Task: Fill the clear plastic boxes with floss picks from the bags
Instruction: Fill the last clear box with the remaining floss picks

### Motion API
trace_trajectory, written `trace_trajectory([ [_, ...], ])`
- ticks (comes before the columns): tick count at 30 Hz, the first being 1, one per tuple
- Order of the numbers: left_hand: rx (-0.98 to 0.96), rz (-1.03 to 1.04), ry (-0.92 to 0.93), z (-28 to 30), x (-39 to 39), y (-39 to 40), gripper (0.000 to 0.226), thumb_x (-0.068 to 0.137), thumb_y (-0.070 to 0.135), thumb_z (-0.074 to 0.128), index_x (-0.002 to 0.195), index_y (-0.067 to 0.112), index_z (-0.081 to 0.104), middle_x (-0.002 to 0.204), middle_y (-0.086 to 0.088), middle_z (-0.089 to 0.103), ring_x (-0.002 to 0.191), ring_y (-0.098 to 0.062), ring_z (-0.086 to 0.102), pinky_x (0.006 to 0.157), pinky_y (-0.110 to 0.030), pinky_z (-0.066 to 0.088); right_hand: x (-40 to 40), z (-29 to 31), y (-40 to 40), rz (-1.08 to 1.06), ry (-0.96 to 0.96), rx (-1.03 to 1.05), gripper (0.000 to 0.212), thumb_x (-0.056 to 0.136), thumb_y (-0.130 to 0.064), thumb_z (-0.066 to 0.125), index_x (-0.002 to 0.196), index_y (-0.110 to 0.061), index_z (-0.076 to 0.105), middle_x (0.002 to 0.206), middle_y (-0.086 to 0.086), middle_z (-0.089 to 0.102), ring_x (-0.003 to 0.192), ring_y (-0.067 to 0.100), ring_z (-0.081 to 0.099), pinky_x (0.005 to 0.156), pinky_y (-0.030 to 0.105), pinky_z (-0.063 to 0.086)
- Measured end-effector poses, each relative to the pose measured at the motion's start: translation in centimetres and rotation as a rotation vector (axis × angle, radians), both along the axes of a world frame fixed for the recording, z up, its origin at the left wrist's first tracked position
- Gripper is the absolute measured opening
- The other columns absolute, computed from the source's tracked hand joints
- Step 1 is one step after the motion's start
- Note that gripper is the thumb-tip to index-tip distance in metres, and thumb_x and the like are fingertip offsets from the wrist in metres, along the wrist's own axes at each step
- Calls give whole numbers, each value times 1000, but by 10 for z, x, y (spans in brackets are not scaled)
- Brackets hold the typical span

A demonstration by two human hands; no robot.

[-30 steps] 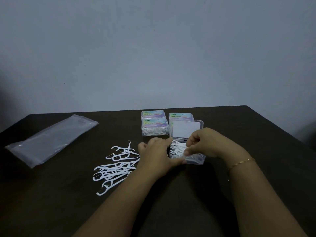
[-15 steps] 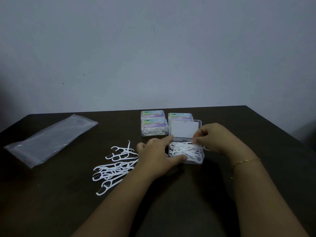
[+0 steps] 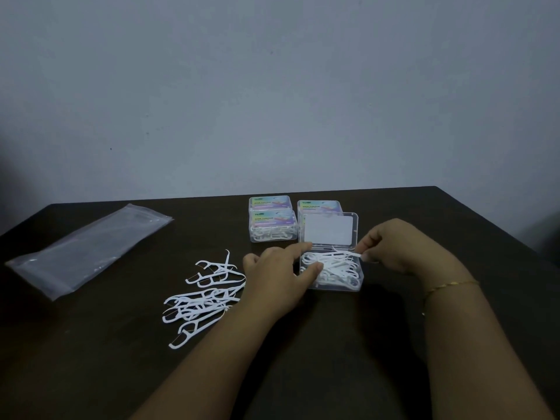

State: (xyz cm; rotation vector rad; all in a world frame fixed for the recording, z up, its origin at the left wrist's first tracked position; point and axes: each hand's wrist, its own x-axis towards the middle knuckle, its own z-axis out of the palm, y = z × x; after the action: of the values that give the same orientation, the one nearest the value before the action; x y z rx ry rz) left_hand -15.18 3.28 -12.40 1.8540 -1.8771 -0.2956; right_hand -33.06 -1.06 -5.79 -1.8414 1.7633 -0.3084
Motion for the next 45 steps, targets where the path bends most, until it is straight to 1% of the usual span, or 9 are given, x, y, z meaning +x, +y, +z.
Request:
trace_trajectory([
  [8,-126,-44,-60,0,0,1,50,86,63,49,133,48,46,136,17,37,127,-3,28,92,-29,13,10,-6,2,79,-127,-103,21,90,-5,58,103,-14,72,99,-2,63,89,11,55,74,20,41],
  [13,-100,-83,-92,-1,1,2,45,85,66,48,125,47,55,138,17,32,129,-3,23,100,-32,13,12,-10,-1,118,-57,-84,21,90,-8,59,106,-15,71,105,-3,65,83,6,52,79,22,40],
  [19,-101,-34,-90,0,4,1,45,84,65,50,122,43,60,134,16,36,128,-4,26,98,-31,16,11,-9,-1,106,46,-68,19,90,-11,59,102,-13,73,103,2,67,94,15,57,78,23,44],
  [22,-94,-45,-81,0,3,1,47,82,66,52,123,43,58,131,16,36,127,-4,27,98,-31,17,10,-11,-3,106,66,-60,18,90,-14,58,100,-12,74,100,3,68,91,15,59,70,20,47],
  [27,-101,-58,-93,-2,2,0,53,81,68,52,127,42,54,128,17,38,125,-4,29,92,-29,17,12,-15,-4,142,130,-66,25,93,-25,52,94,-10,72,97,7,68,92,19,62,84,33,53],
  [32,-94,0,-109,-4,4,-2,54,82,67,51,130,40,52,129,15,41,125,-6,32,89,-30,18,18,-19,-6,179,78,-149,27,92,-14,48,101,-2,71,105,15,68,98,28,62,87,39,51],
  [35,-90,13,-114,0,8,-2,56,83,66,51,132,41,48,132,15,41,125,-6,32,89,-30,17,20,-20,-8,193,60,-195,26,95,-16,49,109,-14,70,112,2,67,98,17,60,88,30,50],
  [40,-116,85,-182,20,27,3,47,86,64,48,127,41,54,133,15,49,126,-7,37,86,-32,16,28,-20,-10,133,112,-335,26,95,-28,52,116,-27,66,126,0,59,111,19,52,98,43,45],
  [45,5,113,-243,32,55,11,33,91,52,48,120,41,59,129,16,53,123,-6,43,90,-35,18,60,-21,15,386,338,-447,32,93,-37,47,123,-37,59,131,-5,50,121,20,35,97,42,30],
])
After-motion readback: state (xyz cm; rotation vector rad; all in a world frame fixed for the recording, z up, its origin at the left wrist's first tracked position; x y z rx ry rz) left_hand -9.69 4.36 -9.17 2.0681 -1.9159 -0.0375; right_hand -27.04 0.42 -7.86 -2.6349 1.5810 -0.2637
